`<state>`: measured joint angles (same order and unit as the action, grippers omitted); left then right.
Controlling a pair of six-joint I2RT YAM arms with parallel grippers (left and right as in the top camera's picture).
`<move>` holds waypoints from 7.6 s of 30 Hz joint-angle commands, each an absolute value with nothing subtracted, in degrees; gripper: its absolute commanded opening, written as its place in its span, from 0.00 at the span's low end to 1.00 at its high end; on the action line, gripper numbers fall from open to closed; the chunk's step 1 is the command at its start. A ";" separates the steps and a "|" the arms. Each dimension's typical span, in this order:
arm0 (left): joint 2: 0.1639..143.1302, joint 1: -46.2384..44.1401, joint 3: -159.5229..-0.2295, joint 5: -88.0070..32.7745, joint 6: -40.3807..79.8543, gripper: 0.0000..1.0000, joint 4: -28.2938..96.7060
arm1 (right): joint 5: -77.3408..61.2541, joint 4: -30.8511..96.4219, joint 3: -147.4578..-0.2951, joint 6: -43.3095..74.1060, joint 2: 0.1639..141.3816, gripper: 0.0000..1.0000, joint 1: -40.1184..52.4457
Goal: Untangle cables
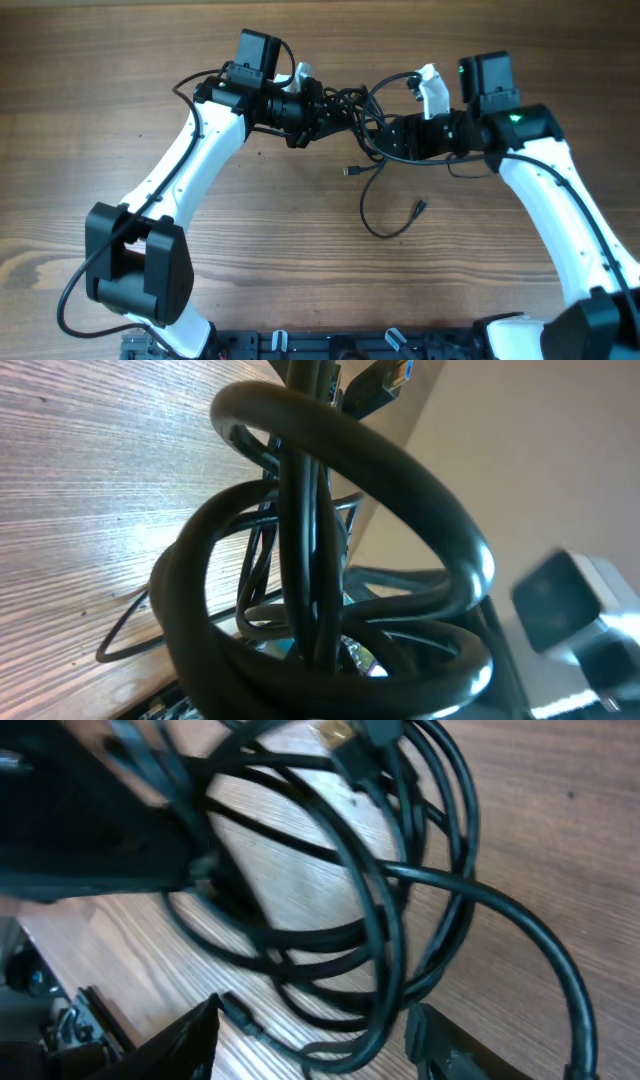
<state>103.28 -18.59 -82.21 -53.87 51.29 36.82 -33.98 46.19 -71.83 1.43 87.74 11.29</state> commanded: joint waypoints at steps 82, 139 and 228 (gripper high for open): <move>106.30 -34.63 -82.52 -25.12 46.52 0.38 40.05 | -36.10 56.84 -81.87 5.43 98.70 0.07 -0.89; 118.24 -44.58 -82.50 -21.45 77.21 0.30 23.88 | -35.88 56.51 -81.87 6.04 98.70 0.08 -0.86; 126.30 -40.93 -84.36 -5.56 26.24 0.04 18.26 | -32.18 63.48 -85.76 4.27 91.29 0.86 -6.66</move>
